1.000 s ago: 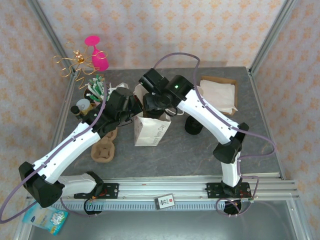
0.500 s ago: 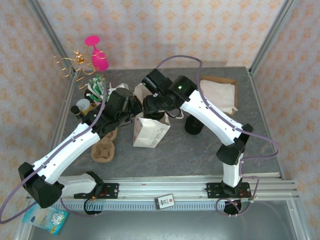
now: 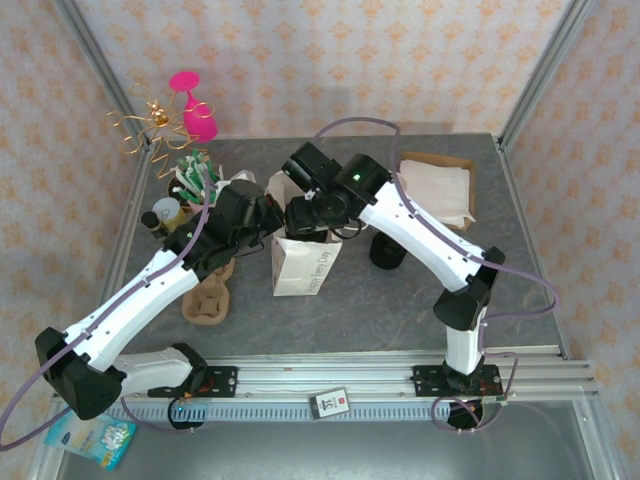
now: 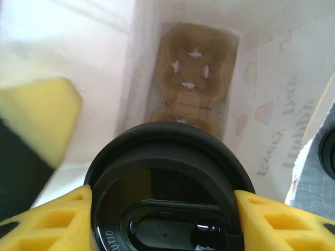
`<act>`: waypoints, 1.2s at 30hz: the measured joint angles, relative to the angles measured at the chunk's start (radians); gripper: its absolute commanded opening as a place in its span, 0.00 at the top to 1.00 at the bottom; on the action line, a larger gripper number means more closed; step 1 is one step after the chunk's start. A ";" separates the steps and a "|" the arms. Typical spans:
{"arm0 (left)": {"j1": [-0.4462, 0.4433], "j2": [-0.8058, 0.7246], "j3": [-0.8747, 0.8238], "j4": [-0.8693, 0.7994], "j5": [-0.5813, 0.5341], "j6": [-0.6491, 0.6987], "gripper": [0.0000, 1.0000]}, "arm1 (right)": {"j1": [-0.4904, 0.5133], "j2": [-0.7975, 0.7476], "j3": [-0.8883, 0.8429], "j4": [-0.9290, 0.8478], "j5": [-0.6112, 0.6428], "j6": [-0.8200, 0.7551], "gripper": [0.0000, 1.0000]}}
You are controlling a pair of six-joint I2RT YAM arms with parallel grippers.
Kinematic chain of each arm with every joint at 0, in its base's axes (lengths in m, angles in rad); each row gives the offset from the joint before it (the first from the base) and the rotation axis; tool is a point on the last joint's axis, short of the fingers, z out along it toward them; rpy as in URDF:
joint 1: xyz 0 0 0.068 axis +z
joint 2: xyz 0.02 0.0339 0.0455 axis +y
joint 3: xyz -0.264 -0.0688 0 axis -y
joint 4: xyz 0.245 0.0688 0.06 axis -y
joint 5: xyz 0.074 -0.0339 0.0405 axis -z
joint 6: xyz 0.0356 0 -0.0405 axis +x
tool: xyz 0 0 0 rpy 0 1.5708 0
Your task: Pack the takeout coffee
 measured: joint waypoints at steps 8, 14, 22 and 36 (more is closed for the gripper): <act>-0.002 -0.006 -0.006 0.003 0.001 0.000 1.00 | 0.002 -0.002 -0.049 0.013 0.008 0.011 0.52; -0.001 -0.020 -0.016 0.004 0.001 0.000 1.00 | 0.001 -0.002 -0.049 0.014 0.013 0.010 0.52; 0.014 -0.024 -0.021 0.003 0.004 0.003 0.96 | 0.000 -0.002 -0.004 0.014 0.015 0.008 0.48; 0.043 -0.018 -0.021 0.000 0.033 0.031 0.95 | -0.013 -0.002 0.032 0.013 0.015 0.000 0.41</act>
